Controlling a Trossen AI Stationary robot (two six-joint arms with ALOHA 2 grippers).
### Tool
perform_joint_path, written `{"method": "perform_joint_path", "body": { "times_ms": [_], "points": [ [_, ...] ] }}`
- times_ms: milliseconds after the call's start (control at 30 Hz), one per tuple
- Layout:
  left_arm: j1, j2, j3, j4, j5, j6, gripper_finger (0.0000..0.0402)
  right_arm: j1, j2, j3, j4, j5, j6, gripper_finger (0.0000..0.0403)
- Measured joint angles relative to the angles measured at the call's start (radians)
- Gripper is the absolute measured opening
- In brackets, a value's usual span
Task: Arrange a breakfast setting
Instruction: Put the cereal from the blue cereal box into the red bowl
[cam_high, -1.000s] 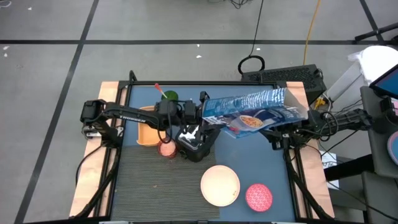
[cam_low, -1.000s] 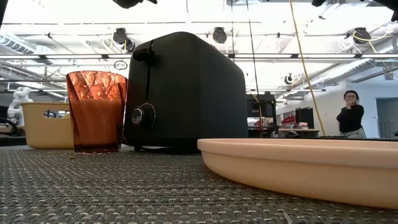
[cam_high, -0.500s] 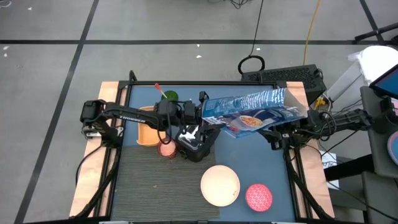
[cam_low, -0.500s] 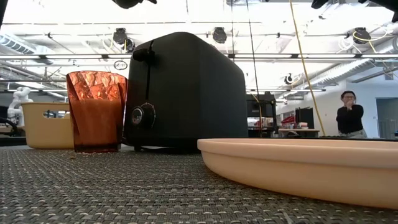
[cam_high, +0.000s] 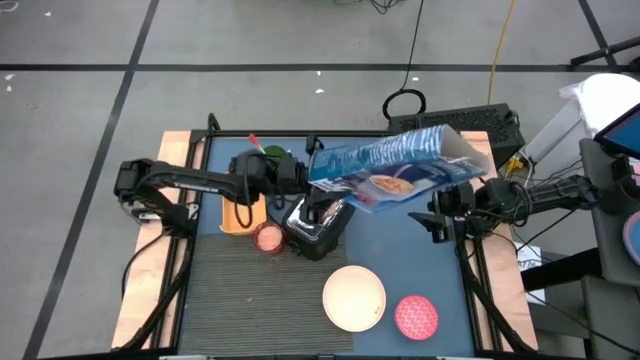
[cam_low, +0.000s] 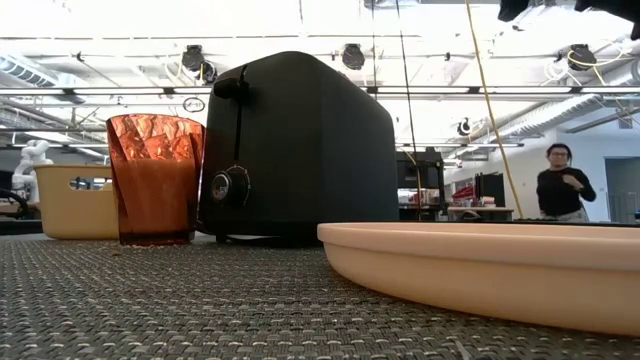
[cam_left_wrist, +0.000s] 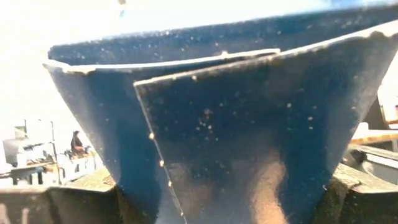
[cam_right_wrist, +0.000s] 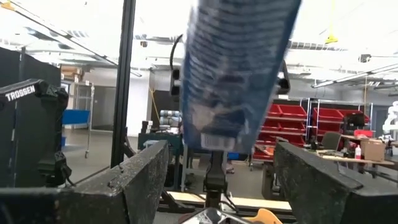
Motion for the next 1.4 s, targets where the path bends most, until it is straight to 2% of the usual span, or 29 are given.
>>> {"method": "perform_joint_path", "body": {
  "times_ms": [300,567,867,1167,1400],
  "points": [
    [-0.070,-0.056,0.000,-0.160,0.003,-0.006,0.0289,0.000,-0.009,0.000,-0.068,0.009,0.000,0.0279],
    [-0.154,-0.069,0.000,-0.218,0.003,-0.007,0.0289,0.000,-0.046,0.000,-0.177,0.160,0.000,0.0279],
    [-0.223,-0.069,-0.001,-0.307,-0.001,-0.042,0.0289,0.000,-0.093,0.000,-0.236,0.159,0.001,0.0279],
    [-0.321,-0.069,-0.003,-0.404,-0.127,-0.063,0.0289,0.000,-0.109,0.000,-0.270,0.158,0.057,0.0279],
    [-0.406,-0.069,-0.125,-0.289,-0.281,-0.081,0.0290,0.000,-0.109,0.000,-0.268,0.155,0.079,0.0279]
  ]
}}
